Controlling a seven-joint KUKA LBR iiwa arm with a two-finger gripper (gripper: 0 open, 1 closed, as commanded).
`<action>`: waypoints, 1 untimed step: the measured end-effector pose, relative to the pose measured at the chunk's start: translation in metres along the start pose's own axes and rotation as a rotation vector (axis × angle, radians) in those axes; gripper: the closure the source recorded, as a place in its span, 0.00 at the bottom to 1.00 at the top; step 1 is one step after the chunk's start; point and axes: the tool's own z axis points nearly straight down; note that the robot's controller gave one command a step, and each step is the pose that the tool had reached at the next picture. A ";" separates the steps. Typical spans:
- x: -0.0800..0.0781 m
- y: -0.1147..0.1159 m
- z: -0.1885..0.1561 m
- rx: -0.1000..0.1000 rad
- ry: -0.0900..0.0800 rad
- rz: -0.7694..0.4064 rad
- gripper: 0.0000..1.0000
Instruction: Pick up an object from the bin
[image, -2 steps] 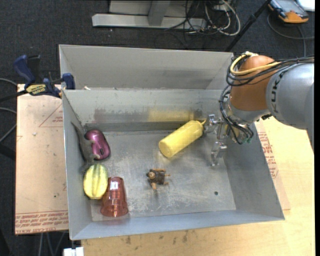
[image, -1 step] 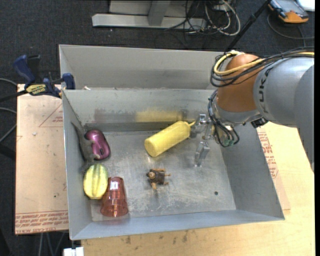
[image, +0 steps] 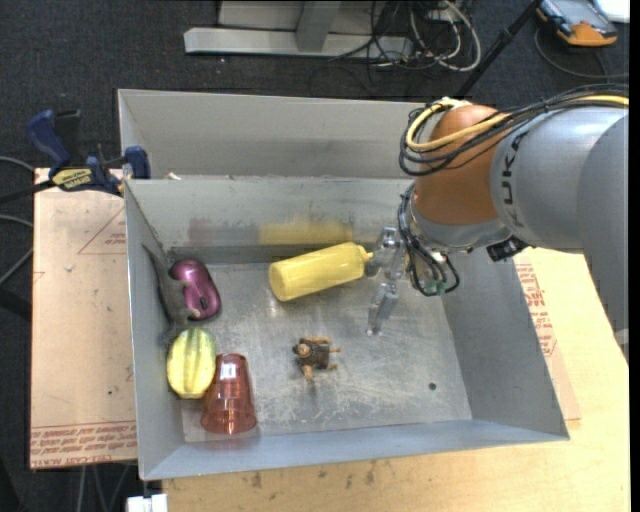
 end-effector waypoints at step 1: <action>-0.008 -0.019 -0.011 0.003 0.000 -0.106 0.00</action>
Offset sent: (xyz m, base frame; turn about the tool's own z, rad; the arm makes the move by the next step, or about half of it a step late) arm 0.0145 -0.0141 0.0138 -0.1704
